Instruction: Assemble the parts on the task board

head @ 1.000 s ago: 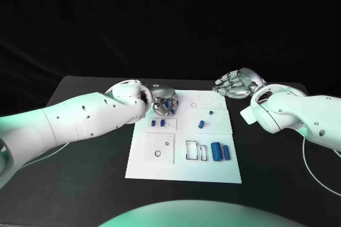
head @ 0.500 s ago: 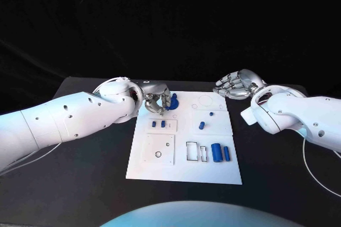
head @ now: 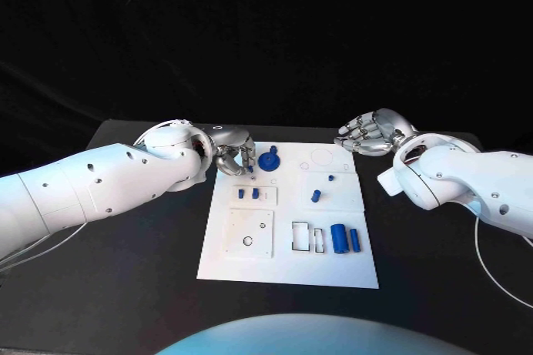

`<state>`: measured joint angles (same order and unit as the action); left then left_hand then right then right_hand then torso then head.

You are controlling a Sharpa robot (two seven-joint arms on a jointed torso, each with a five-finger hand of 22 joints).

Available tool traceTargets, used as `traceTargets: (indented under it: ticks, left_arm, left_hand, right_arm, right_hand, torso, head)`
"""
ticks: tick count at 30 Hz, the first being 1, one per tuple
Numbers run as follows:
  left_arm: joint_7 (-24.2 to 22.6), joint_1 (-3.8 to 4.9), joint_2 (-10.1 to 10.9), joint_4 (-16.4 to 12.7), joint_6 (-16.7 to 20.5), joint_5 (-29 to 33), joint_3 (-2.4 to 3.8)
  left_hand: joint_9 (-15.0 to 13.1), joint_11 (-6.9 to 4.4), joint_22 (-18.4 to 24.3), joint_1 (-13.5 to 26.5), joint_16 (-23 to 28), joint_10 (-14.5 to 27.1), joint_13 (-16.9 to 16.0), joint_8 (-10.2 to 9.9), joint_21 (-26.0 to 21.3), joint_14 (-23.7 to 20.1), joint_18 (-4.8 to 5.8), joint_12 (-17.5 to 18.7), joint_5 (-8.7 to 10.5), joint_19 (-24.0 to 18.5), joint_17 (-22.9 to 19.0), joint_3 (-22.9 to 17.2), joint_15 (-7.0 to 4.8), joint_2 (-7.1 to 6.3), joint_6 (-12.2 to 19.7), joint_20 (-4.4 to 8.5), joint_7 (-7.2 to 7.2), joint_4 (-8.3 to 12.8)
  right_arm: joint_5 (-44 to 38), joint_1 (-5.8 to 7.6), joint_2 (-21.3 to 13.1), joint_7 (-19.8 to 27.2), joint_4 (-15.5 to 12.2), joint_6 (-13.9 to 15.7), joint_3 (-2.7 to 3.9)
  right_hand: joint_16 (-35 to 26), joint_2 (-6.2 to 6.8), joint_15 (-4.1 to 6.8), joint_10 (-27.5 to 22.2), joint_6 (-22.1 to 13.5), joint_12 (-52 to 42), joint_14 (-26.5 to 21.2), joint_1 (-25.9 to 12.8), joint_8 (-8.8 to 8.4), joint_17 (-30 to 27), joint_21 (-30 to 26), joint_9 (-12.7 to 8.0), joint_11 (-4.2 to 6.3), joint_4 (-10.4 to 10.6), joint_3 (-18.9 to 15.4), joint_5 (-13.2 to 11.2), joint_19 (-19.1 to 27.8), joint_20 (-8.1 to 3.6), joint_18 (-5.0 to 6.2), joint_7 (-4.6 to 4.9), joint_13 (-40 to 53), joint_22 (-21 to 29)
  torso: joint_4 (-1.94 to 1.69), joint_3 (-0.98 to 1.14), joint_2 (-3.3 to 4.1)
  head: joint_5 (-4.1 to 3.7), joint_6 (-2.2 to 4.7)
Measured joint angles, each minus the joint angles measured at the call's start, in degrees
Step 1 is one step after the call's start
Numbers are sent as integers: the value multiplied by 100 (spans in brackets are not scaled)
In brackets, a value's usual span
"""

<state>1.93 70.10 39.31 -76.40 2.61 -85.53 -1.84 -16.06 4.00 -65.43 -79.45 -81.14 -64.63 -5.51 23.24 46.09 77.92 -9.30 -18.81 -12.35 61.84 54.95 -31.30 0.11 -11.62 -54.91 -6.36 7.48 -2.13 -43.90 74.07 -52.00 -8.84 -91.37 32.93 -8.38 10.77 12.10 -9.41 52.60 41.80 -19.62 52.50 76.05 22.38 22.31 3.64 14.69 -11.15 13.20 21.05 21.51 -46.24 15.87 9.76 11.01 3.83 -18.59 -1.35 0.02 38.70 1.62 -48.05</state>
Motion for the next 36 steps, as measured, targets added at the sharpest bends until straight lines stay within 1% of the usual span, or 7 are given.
traceTargets:
  ticks: [17,22,29,36]
  left_arm:
    - [0,-26,-132,214,-114,48,-11]
    - [-5,-49,-181,260,-140,54,-21]
    - [-11,-105,-242,318,-181,59,-37]
    - [-15,-123,-259,336,-208,66,-39]
  left_hand:
    - [1,0,1,0,0,1,0,-21,-22,0,0,0,1,0,-5,0,0,0,1,0,-1,0]
    - [2,0,1,0,0,1,-1,-21,-22,0,0,21,1,0,-5,0,0,0,1,0,-1,0]
    - [3,0,1,0,0,1,-1,-21,-22,0,0,21,1,0,-14,0,0,0,2,0,-1,0]
    - [4,0,1,0,0,1,-1,-43,-22,0,0,21,2,0,-14,0,0,0,2,0,-1,0]
  right_arm:
    - [-3,-1,-3,-2,-14,-1,-1]
    - [-5,-1,-4,-2,-22,-1,-1]
    - [-8,-2,-10,-2,-30,-2,-1]
    - [-11,-2,-17,-1,-34,-2,-1]
  right_hand:
    - [0,0,0,0,0,0,0,0,0,-7,0,1,0,-5,42,0,0,0,0,0,0,10]
    - [0,0,0,0,0,1,0,0,0,-7,0,1,0,-5,42,0,0,0,0,0,0,10]
    - [0,0,0,0,0,1,0,0,0,-7,0,1,0,-5,42,0,0,0,0,0,0,9]
    - [0,0,0,0,0,1,0,0,0,-15,0,-7,0,-5,42,0,0,0,0,0,0,20]
  torso:
    - [7,1,7]
    - [7,1,7]
    - [8,-1,7]
    - [8,1,5]
  head:
    - [16,-5]
    - [10,-12]
    - [3,-18]
    - [-4,-28]
